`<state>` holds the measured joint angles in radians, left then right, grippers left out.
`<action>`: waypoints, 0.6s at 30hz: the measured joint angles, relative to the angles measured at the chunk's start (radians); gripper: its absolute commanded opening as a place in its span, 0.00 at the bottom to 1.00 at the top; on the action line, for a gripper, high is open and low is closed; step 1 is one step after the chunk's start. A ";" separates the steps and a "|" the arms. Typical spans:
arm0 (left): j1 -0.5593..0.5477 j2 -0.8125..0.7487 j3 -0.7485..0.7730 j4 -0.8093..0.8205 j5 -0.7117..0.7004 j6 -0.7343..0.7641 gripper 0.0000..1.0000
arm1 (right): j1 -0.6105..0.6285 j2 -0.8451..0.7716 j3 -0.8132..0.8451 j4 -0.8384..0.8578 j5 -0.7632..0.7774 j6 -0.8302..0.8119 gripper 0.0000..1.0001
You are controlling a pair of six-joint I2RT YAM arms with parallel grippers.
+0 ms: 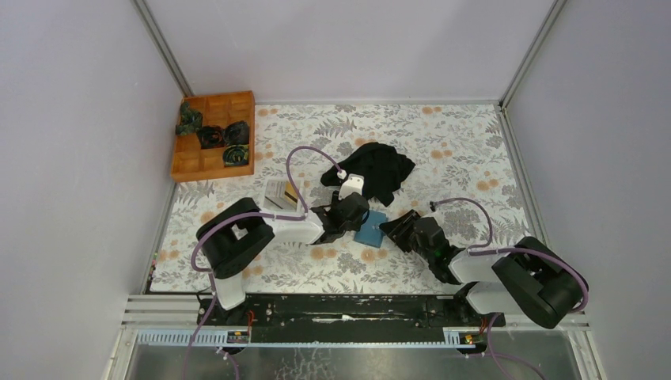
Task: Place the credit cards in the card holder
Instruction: Close the card holder at the center of the board.
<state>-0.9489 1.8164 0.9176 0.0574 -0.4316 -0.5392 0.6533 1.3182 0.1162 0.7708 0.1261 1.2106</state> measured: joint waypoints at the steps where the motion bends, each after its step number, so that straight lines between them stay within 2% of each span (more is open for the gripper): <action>1: 0.000 0.000 0.000 0.000 0.000 -0.001 0.54 | 0.000 -0.010 0.000 -0.012 0.006 -0.002 0.48; 18: 0.000 0.000 0.001 0.000 -0.002 -0.005 0.54 | 0.000 -0.046 -0.009 -0.060 0.048 -0.002 0.41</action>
<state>-0.9489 1.8168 0.9184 0.0570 -0.4335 -0.5442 0.6533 1.2724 0.1070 0.7105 0.1738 1.2083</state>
